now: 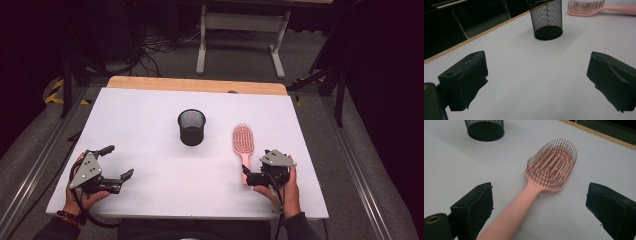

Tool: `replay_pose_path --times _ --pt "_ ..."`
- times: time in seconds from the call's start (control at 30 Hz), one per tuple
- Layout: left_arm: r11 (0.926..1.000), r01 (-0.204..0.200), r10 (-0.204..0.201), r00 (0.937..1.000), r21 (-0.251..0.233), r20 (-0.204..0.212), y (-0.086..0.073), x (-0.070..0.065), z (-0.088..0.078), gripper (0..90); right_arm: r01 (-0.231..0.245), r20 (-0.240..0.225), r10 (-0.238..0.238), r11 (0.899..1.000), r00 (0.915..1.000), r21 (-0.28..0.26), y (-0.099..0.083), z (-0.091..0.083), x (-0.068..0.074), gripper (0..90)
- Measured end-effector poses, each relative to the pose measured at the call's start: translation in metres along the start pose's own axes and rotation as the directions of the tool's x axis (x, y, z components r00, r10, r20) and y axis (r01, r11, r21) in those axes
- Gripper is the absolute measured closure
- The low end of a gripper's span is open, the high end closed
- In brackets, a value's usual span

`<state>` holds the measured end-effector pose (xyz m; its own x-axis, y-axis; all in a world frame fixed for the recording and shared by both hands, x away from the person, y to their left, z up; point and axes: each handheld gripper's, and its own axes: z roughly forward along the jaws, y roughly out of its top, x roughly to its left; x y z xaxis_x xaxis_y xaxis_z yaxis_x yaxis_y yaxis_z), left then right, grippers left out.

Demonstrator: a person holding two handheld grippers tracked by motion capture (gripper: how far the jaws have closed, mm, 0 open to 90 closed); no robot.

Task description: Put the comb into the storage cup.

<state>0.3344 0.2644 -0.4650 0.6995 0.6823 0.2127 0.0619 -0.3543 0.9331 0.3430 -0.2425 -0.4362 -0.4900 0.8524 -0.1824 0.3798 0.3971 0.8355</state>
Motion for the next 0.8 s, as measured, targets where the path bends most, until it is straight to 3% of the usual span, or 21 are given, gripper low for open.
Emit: replay_pose_path --times 0.3,0.47,0.8 --pt "1.0000 0.006 -0.006 1.0000 0.006 0.002 -0.002 0.001 0.000 4.3 -0.029 0.009 0.028 0.994 0.9996 0.101 0.006 0.011 0.002 11.3" --pt "0.9999 0.011 -0.011 0.9999 0.005 -0.002 -0.002 0.002 -0.001 4.3 -0.036 0.025 0.033 0.993 0.9991 0.113 0.010 0.014 0.002 11.2" --pt "0.9999 0.015 -0.015 0.9999 0.002 -0.004 -0.002 0.002 -0.001 4.3 -0.007 0.042 0.001 0.991 0.9991 0.135 0.012 0.021 0.005 10.4"
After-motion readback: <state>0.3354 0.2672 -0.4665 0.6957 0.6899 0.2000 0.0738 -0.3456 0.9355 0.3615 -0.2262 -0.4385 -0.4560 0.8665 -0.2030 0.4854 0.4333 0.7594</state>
